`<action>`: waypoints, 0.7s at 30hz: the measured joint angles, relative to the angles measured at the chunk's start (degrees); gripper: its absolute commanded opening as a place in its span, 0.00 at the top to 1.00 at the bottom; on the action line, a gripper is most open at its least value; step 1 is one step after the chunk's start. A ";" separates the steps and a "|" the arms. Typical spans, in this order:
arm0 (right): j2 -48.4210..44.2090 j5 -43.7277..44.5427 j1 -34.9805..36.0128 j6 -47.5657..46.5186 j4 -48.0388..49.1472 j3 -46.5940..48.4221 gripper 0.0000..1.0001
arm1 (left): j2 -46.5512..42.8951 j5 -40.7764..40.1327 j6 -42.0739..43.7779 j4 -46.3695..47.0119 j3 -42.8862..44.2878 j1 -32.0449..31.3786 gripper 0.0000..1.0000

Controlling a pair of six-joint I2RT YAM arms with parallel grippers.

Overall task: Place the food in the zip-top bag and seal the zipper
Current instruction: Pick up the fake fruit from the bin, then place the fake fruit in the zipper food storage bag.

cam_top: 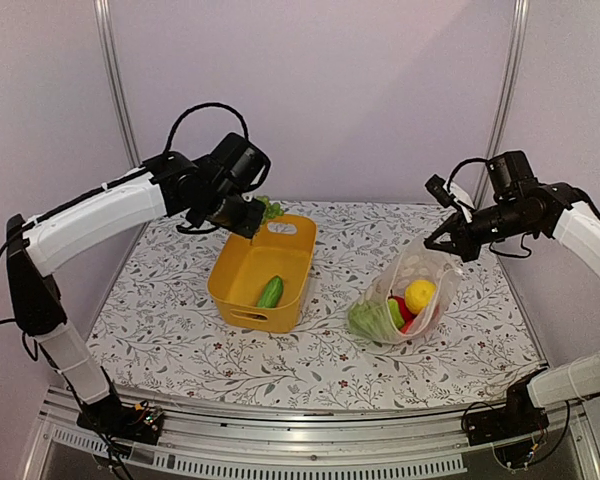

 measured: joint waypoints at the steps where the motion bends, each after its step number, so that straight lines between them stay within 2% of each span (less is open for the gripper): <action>1: 0.59 0.48 -0.02 0.22 -0.07 0.87 1.00 | -0.72 0.04 0.46 0.24 0.59 -0.63 1.00; 12: 5.33 4.17 -0.26 2.21 -0.22 8.37 1.00 | -5.20 6.29 6.45 6.69 4.68 -12.28 1.00; 21: 6.56 5.86 -0.85 4.09 -0.07 8.72 1.00 | -4.98 13.68 11.47 12.72 7.37 -22.64 1.00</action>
